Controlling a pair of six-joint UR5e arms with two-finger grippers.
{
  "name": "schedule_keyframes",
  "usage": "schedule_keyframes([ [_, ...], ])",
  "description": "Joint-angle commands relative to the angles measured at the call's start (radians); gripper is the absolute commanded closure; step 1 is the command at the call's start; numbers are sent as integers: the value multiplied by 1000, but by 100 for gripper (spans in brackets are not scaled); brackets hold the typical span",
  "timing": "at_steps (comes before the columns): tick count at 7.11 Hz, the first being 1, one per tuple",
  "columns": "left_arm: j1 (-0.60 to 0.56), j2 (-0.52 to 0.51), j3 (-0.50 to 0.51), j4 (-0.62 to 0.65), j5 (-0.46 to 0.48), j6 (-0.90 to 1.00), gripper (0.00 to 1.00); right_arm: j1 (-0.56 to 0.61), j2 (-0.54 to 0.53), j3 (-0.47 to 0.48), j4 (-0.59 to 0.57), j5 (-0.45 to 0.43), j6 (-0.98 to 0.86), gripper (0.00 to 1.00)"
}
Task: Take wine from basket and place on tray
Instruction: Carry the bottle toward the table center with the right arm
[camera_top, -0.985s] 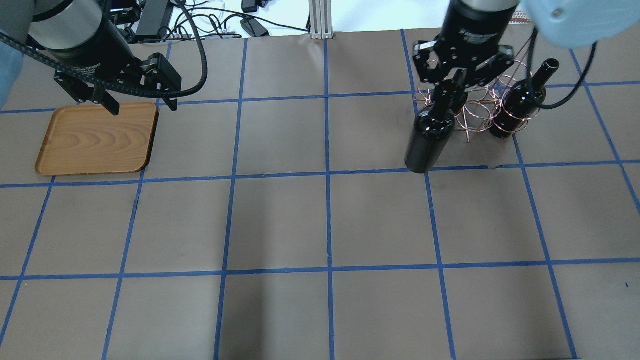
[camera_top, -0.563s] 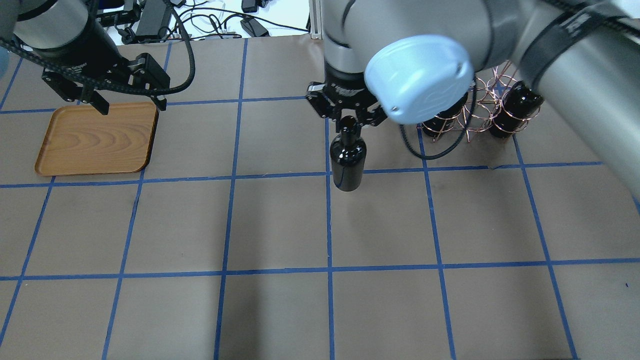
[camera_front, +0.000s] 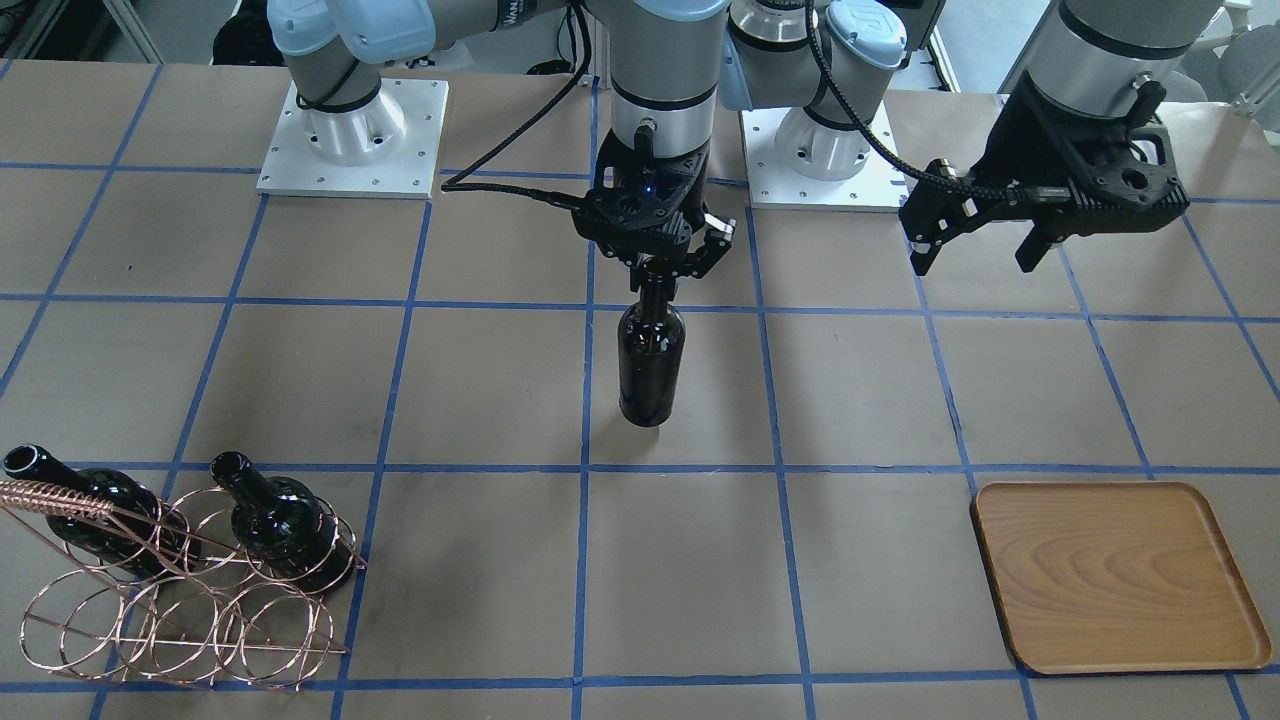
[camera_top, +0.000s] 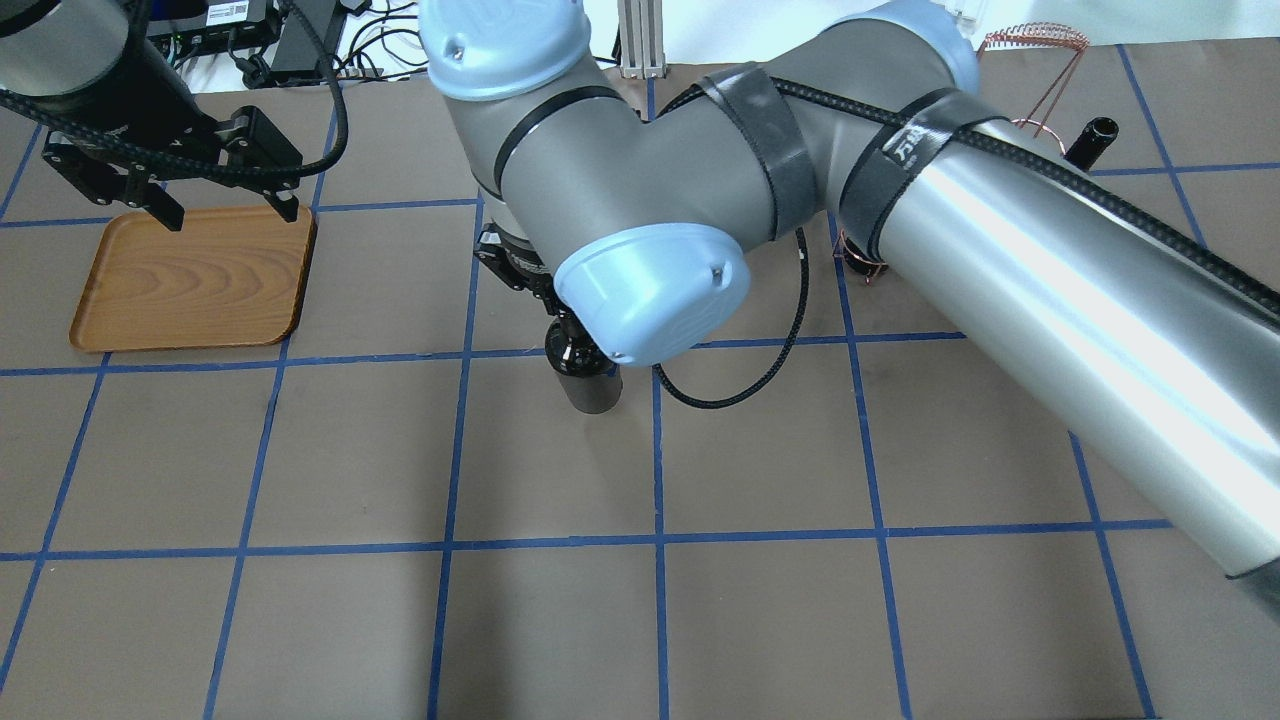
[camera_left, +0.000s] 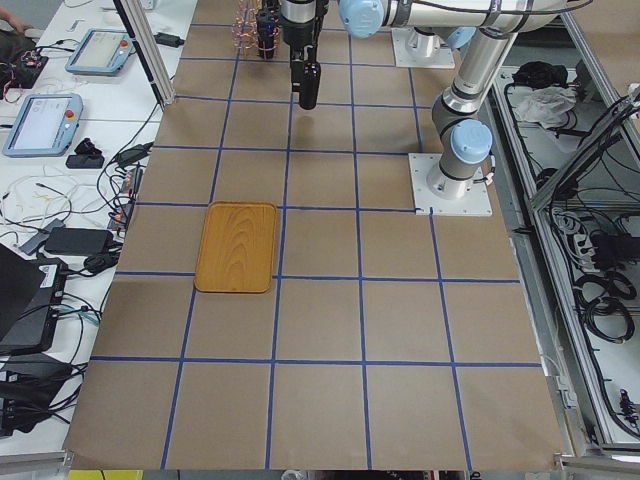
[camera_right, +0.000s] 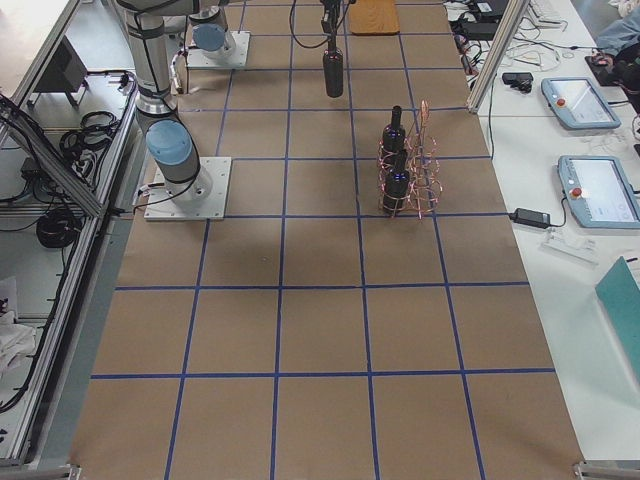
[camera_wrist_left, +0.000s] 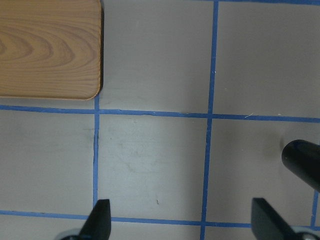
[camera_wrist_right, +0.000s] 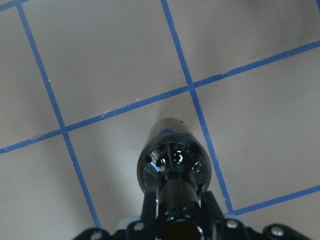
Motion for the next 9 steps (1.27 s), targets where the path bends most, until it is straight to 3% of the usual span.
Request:
schedule_keyframes([
  [1, 15, -2, -4, 0, -7, 8, 0, 48, 15, -8, -14, 2, 69, 92],
  [4, 13, -4, -4, -1, 2, 11, 0, 94, 59, -10, -62, 1, 133, 91],
  [5, 15, -4, -4, 2, 2, 11, 0, 96, 61, -10, -64, 2, 150, 85],
  [7, 16, -5, -2, 2, 2, 36, 0, 108, 64, -10, -66, 1, 167, 44],
  [8, 16, -5, -2, 2, 2, 34, 0, 108, 64, -8, -67, -1, 158, 13],
  [9, 15, -4, -2, 2, 2, 34, 0, 105, 56, -10, -64, -1, 150, 0],
])
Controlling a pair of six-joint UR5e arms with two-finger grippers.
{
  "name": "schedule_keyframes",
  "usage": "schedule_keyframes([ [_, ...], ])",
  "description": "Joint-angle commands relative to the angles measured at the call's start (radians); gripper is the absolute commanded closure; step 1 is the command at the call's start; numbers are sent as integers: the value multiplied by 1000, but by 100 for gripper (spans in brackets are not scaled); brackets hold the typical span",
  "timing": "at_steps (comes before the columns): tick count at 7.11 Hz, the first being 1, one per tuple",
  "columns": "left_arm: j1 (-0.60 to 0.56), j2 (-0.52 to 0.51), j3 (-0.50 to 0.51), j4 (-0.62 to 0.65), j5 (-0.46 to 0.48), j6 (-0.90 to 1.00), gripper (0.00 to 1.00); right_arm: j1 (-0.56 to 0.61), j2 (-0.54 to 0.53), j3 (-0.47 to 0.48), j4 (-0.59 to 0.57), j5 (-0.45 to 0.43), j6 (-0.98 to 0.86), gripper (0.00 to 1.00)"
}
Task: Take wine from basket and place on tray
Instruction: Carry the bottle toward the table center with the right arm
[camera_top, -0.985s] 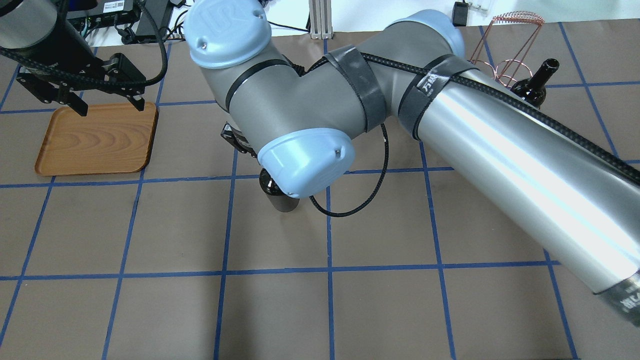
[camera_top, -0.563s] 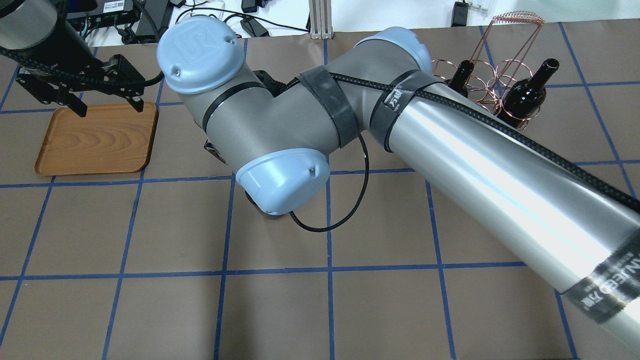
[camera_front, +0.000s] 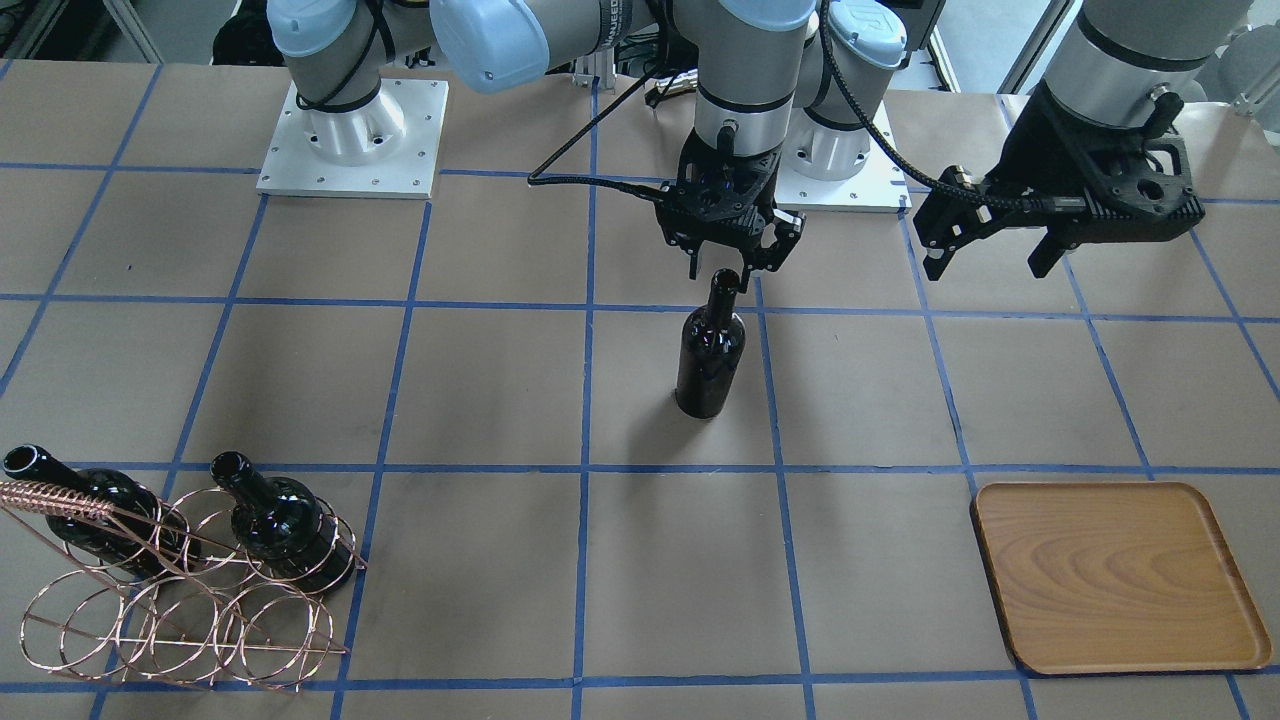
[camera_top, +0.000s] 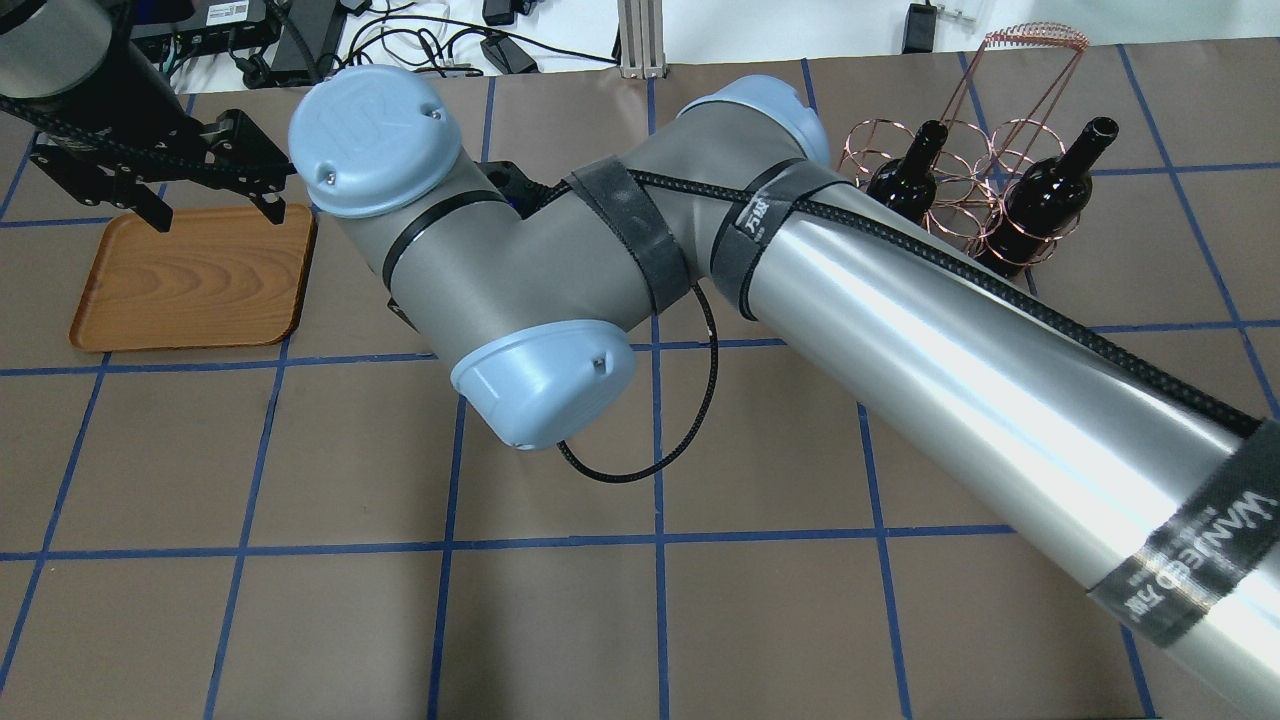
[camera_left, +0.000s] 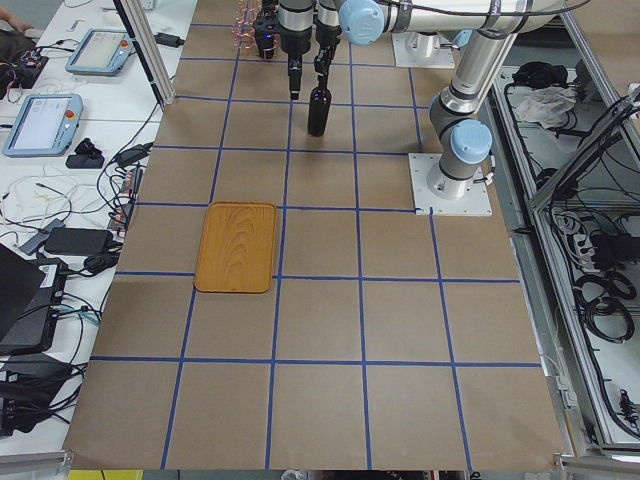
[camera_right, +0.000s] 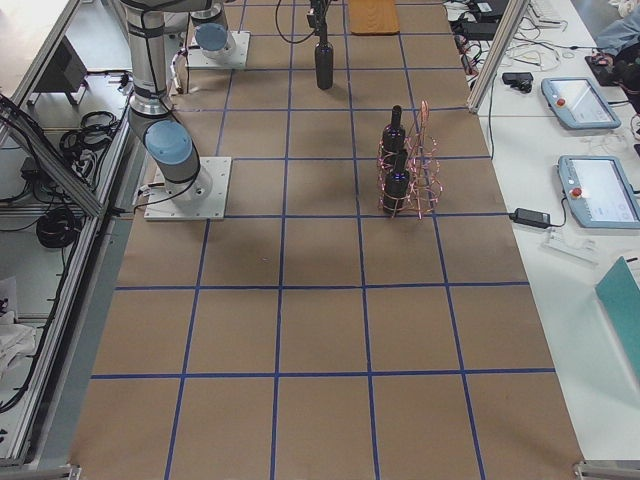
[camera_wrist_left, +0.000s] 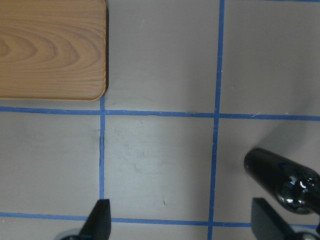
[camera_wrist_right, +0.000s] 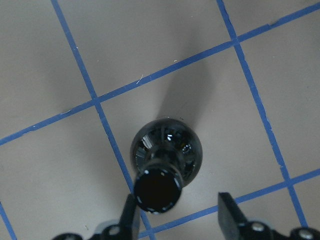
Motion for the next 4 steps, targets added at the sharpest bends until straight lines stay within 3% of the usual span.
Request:
schedule_keyframes([
  [1, -3, 1, -1, 0, 0, 0, 0, -12, -25, 0, 5, 1, -35, 0],
  [3, -10, 9, -1, -1, 3, -2, 0, -61, -88, 3, 41, -18, -178, 0],
  [4, -16, 16, -1, -11, 8, -14, 0, -113, -123, 6, 116, -18, -289, 0],
])
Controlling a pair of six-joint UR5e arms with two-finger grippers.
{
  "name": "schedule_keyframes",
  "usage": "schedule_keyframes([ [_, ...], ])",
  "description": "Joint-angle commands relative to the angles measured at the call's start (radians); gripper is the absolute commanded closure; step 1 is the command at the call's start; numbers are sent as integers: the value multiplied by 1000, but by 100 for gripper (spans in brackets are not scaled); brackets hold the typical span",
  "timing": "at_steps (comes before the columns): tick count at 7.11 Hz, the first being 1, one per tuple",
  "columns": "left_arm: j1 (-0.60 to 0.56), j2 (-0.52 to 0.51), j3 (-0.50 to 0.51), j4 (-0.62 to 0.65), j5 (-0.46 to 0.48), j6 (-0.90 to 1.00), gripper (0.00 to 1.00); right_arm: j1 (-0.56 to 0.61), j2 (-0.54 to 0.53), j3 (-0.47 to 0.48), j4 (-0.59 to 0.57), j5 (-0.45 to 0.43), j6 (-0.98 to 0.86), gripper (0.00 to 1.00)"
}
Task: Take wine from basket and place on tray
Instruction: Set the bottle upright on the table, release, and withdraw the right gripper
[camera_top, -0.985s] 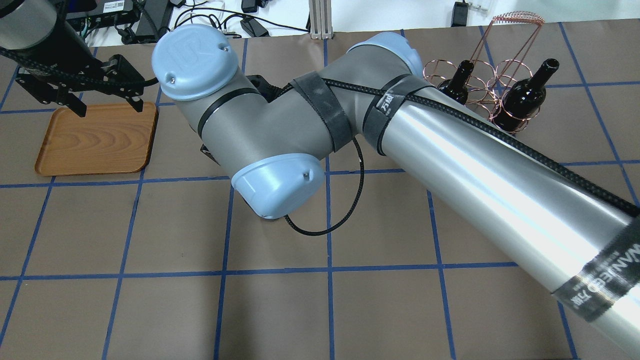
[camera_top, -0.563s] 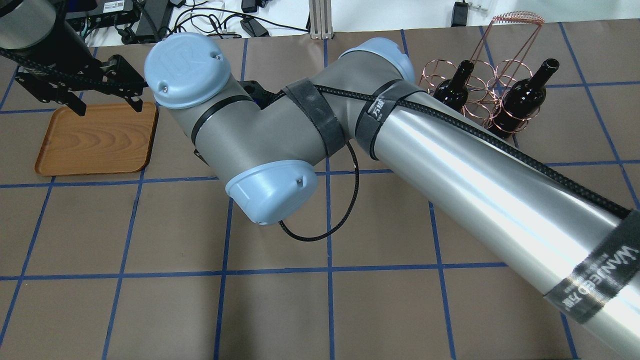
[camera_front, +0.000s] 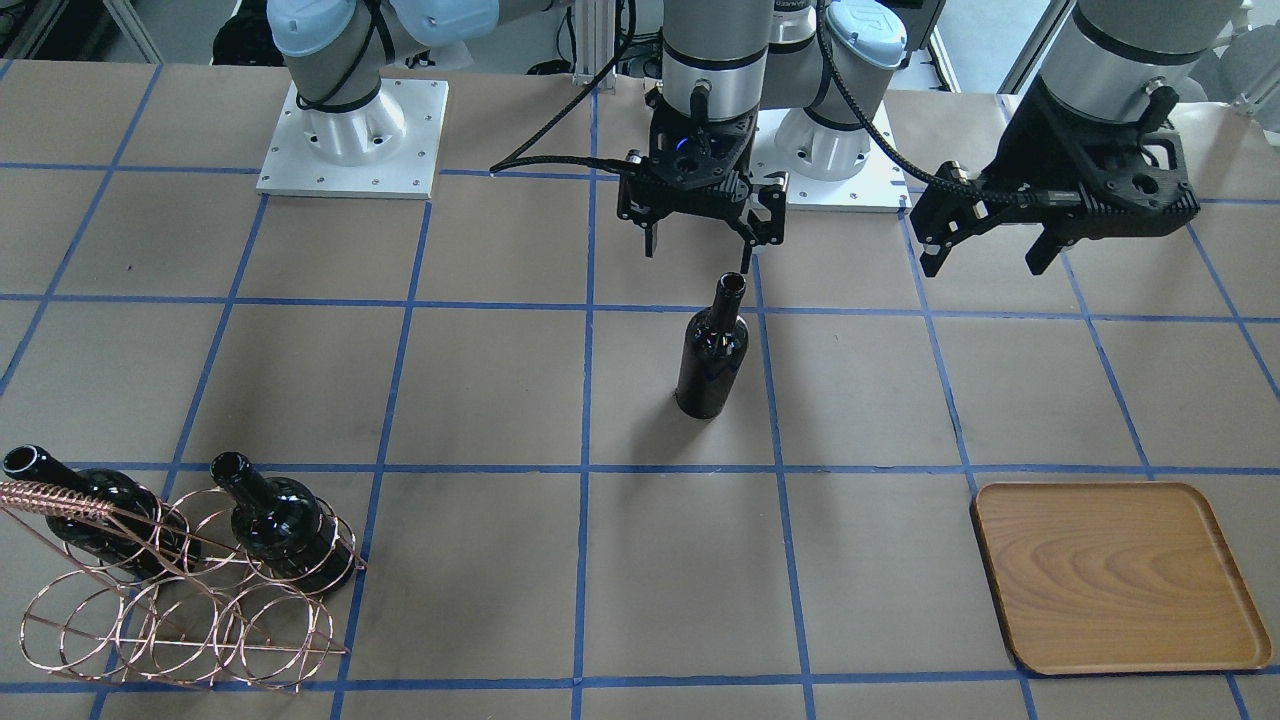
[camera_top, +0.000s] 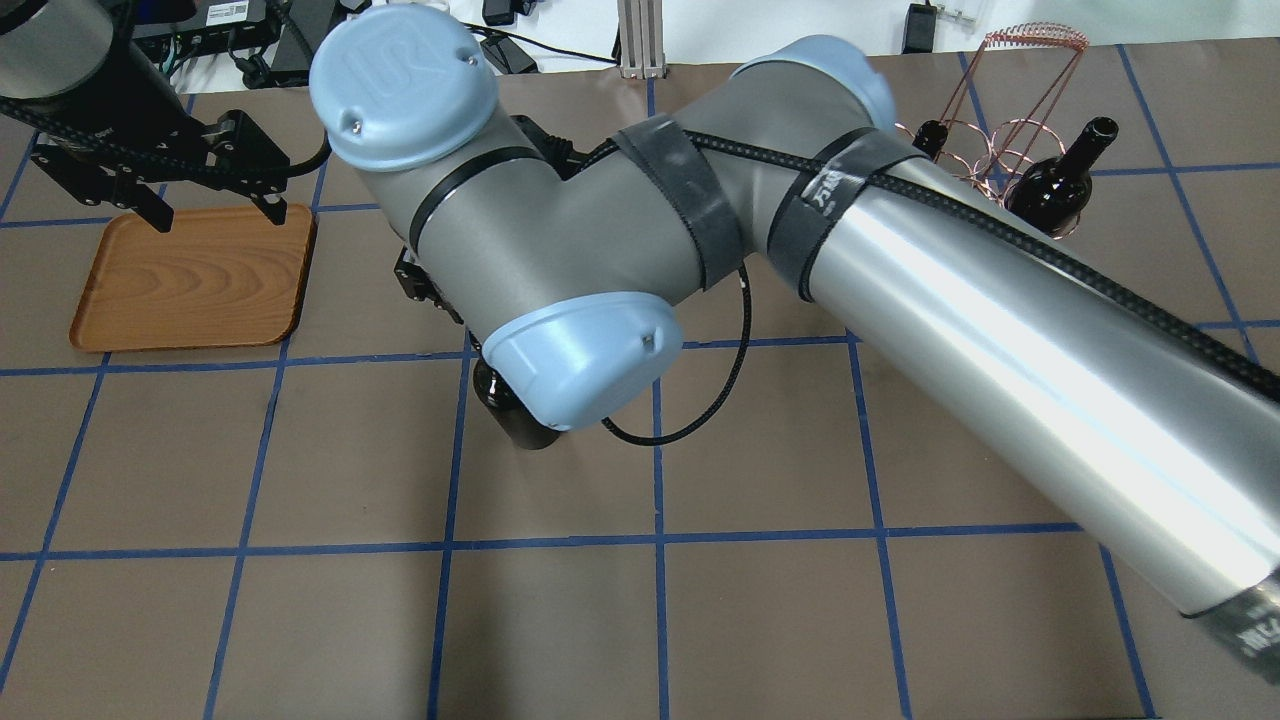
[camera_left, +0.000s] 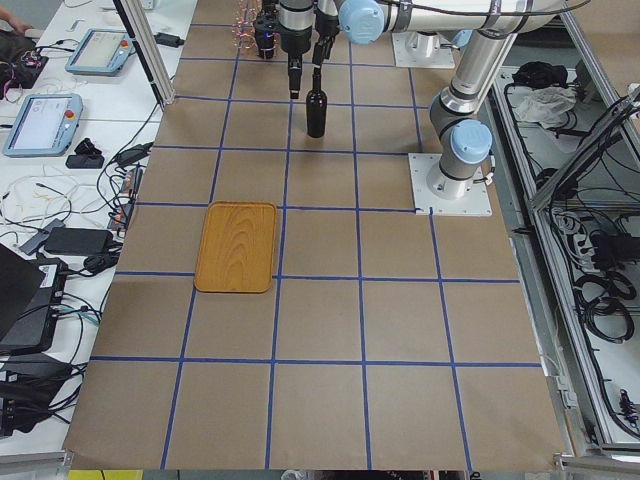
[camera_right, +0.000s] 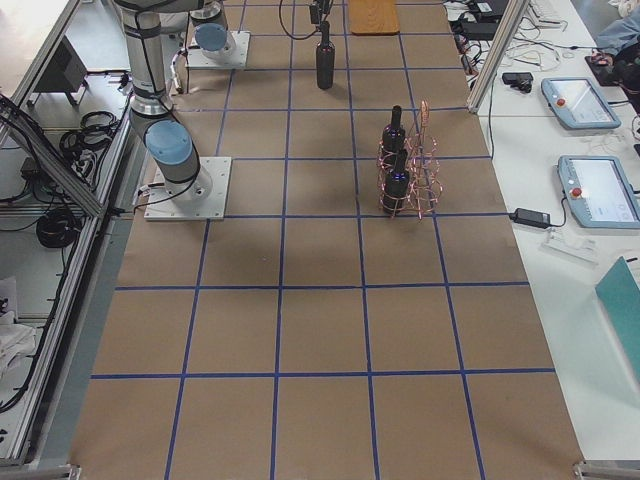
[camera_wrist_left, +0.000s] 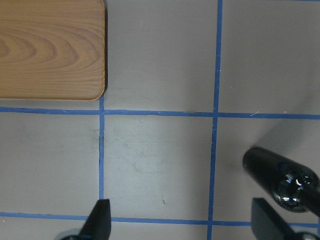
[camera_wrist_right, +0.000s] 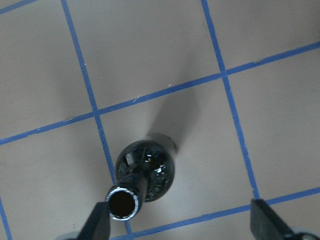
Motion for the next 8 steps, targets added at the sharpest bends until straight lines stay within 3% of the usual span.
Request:
schedule_keyframes([
  [1, -7, -1, 0, 2, -2, -17, 0, -111, -98, 12, 157, -5, -264, 0],
  [3, -30, -10, -9, 2, -42, 4, 0, -264, -187, 17, 248, 6, -471, 0],
  [6, -214, -13, -17, -4, -37, -81, 0, -470, -248, 17, 321, 11, -659, 0],
  [8, -294, -26, -58, 29, -47, -215, 0, -491, -265, 19, 320, 8, -773, 0],
])
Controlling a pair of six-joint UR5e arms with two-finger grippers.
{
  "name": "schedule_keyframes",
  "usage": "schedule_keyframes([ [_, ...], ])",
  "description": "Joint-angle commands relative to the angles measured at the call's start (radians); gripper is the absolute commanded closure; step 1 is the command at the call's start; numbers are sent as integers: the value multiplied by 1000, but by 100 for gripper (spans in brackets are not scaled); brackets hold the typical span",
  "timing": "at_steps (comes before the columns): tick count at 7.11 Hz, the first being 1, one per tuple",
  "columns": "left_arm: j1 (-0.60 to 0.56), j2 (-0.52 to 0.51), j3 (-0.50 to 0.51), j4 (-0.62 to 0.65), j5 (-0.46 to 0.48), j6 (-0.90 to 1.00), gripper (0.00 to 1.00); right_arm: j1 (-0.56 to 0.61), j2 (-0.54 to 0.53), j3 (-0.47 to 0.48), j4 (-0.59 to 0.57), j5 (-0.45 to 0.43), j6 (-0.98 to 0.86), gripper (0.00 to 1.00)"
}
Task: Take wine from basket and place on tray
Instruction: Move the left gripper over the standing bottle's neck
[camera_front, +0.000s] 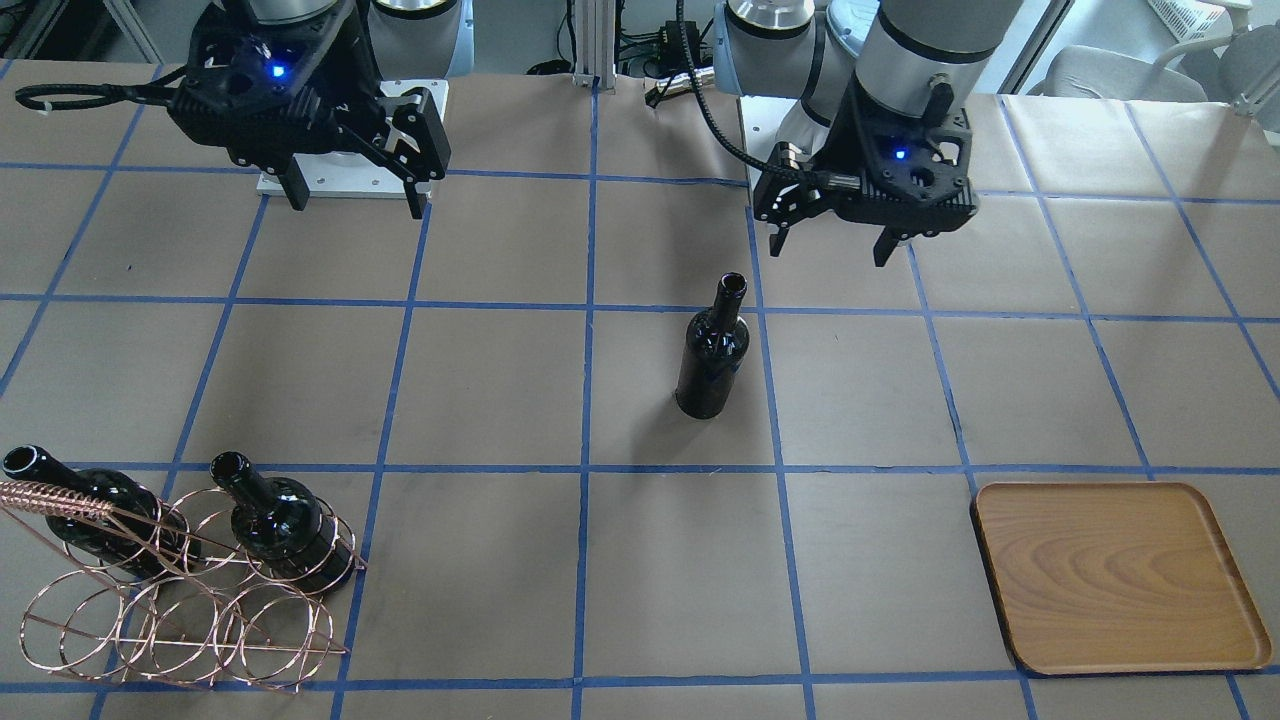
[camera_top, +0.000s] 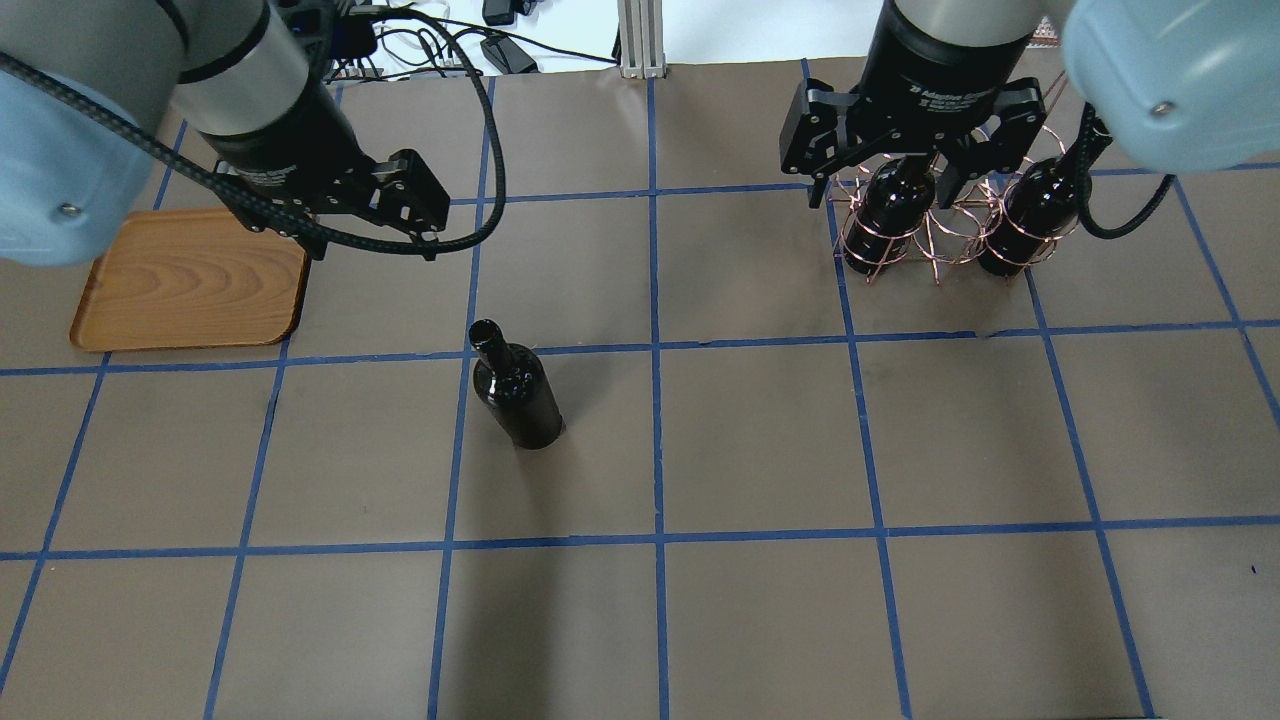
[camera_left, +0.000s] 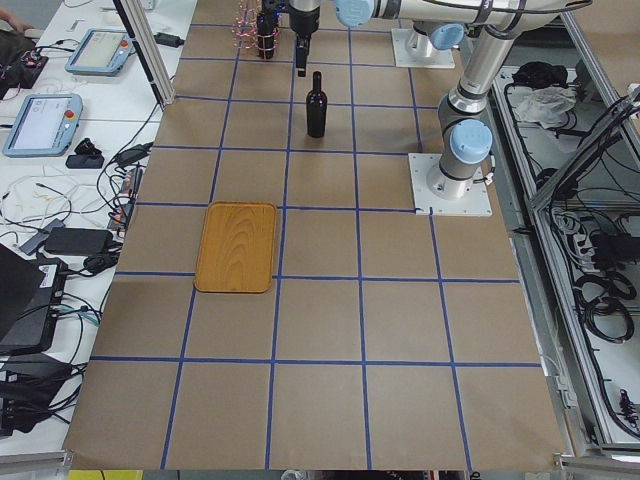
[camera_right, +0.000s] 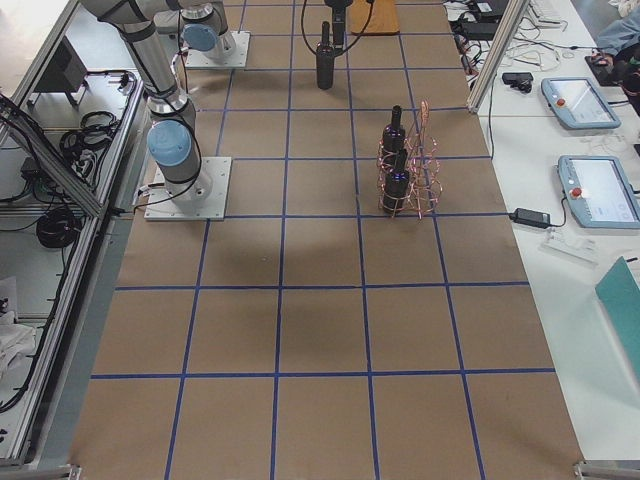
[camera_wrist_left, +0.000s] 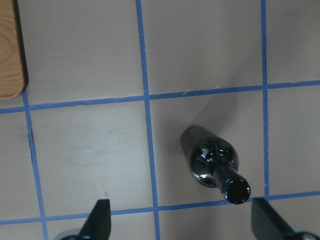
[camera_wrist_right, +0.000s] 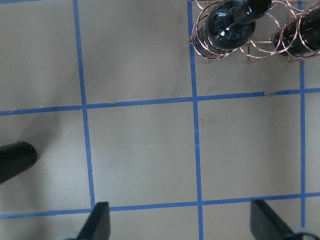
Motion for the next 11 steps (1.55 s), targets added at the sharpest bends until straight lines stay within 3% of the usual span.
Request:
schedule_keyframes([
  [1, -73, -10, -63, 77, -4, -82, 0, -16, -9, 1, 3, -13, -109, 0],
  [3, -88, -10, -126, 133, -4, -103, 0, -14, -9, 1, 6, -13, -105, 0],
  [9, -89, -110, -140, 170, -4, -92, 4, -16, -10, 1, 11, -13, -97, 0],
  [11, -89, -118, -145, 170, 4, -81, 25, -16, -12, 1, -1, -13, -109, 0],
])
